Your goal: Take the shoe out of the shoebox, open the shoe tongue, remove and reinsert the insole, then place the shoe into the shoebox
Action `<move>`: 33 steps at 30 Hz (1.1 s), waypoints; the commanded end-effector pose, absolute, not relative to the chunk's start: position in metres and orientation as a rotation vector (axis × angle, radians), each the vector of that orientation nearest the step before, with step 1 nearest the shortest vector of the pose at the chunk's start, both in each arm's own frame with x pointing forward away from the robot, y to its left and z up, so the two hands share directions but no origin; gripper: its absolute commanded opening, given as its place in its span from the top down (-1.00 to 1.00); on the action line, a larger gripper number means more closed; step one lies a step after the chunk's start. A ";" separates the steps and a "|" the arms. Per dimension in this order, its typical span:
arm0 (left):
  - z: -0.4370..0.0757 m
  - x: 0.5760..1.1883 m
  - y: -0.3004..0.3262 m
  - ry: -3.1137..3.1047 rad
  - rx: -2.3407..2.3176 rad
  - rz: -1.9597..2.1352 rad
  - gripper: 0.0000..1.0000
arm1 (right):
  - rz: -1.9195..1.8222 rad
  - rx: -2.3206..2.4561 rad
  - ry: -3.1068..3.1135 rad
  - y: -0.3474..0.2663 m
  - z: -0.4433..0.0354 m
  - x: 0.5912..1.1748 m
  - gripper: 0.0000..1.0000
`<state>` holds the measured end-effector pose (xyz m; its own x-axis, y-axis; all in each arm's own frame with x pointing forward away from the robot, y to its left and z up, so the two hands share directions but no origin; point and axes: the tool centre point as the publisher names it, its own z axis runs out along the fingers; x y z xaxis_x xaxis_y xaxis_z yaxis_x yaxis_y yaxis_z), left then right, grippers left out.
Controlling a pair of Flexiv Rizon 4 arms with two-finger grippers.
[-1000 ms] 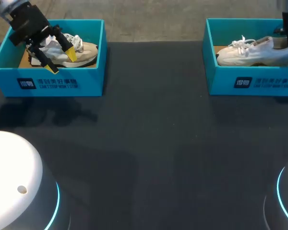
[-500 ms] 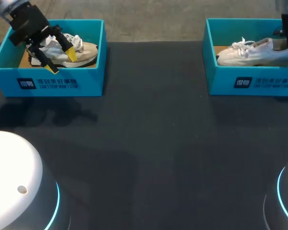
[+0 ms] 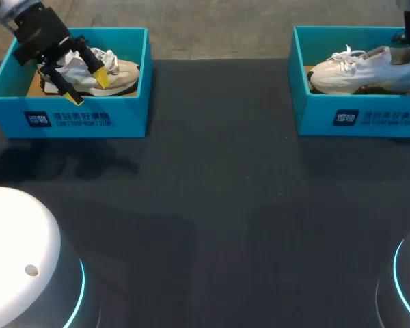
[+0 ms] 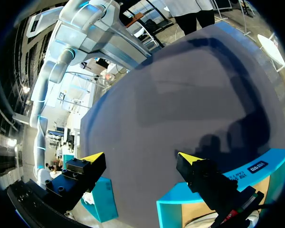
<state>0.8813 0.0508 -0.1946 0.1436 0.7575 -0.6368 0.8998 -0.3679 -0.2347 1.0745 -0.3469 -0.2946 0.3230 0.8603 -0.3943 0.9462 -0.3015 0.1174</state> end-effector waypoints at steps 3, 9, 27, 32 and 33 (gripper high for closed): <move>-0.194 0.881 0.051 1.633 2.215 -1.031 -1.00 | -0.337 2.262 1.610 -0.346 -0.278 1.065 1.00; -0.194 0.881 0.051 1.633 2.215 -1.031 -1.00 | -0.323 2.252 1.601 -0.346 -0.271 1.060 1.00; -0.194 0.881 0.051 1.633 2.215 -1.031 -1.00 | -0.326 2.240 1.565 -0.357 -0.272 1.037 1.00; -0.194 0.881 0.051 1.633 2.215 -1.031 -1.00 | -0.338 2.241 1.563 -0.361 -0.275 1.031 1.00; -0.194 0.881 0.051 1.633 2.215 -1.031 -1.00 | -0.340 2.242 1.563 -0.362 -0.275 1.030 1.00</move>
